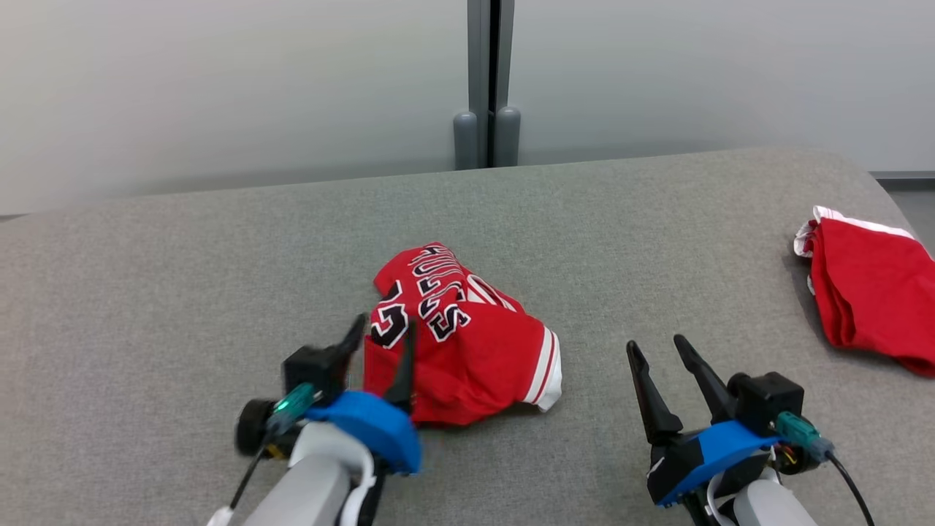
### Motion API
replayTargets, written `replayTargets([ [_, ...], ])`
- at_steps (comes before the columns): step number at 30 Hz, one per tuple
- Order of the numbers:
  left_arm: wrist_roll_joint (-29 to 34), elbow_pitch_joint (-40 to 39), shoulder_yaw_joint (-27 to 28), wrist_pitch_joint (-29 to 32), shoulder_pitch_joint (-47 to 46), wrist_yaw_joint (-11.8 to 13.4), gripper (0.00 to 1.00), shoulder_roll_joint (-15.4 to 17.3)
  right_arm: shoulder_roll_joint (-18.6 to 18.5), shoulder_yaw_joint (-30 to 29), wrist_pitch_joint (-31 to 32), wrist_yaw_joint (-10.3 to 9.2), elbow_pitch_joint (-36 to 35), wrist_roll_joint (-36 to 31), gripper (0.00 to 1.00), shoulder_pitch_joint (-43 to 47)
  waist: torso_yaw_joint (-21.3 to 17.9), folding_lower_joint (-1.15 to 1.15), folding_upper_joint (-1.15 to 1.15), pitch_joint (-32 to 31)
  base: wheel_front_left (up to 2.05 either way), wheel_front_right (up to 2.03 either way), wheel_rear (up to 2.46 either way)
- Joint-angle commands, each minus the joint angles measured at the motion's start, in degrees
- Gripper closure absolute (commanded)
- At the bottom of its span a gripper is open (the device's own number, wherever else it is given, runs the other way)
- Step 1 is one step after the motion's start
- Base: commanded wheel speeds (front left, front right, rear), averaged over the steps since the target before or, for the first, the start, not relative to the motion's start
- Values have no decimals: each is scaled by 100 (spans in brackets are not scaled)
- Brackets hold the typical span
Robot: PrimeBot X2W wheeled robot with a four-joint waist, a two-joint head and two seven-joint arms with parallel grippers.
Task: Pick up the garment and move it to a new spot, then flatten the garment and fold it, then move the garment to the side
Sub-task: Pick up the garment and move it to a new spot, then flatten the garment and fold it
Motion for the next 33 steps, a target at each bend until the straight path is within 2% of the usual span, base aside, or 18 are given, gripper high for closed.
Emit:
replayTargets([
  [1, 208, -226, 326, -23, 318, 112, 0, 130, -2, -6, 0, 0, -1, 30, 0, 125, 26, 0, 1, -45, 0, 0, 0],
  [4, 552, -595, 904, -24, 824, 205, 0, 207, -6, -11, 0, 0, 7, -6, 0, 178, 61, 0, 1, -125, 0, 0, 0],
  [8, 973, -970, 1587, -25, 1399, 158, 0, 265, -4, -19, 0, 0, 40, -21, 0, 236, 119, 0, 1, -207, 0, 0, 0],
  [16, 1546, -1296, 2563, -26, 2186, -70, 0, -41, -6, 87, 0, 0, 215, -84, 0, 358, 244, 0, 1, -238, 0, 0, 0],
  [25, 1891, -1288, 2823, -27, 2182, -318, 0, -194, -6, 407, 0, 0, 535, -446, 0, 312, 542, 0, 1, -79, 0, 0, 0],
  [33, 1663, -1338, 2640, -26, 2087, -260, 0, -201, -7, 407, 0, 0, 816, -873, 0, 120, 818, 0, 1, 116, 0, 0, 0],
])
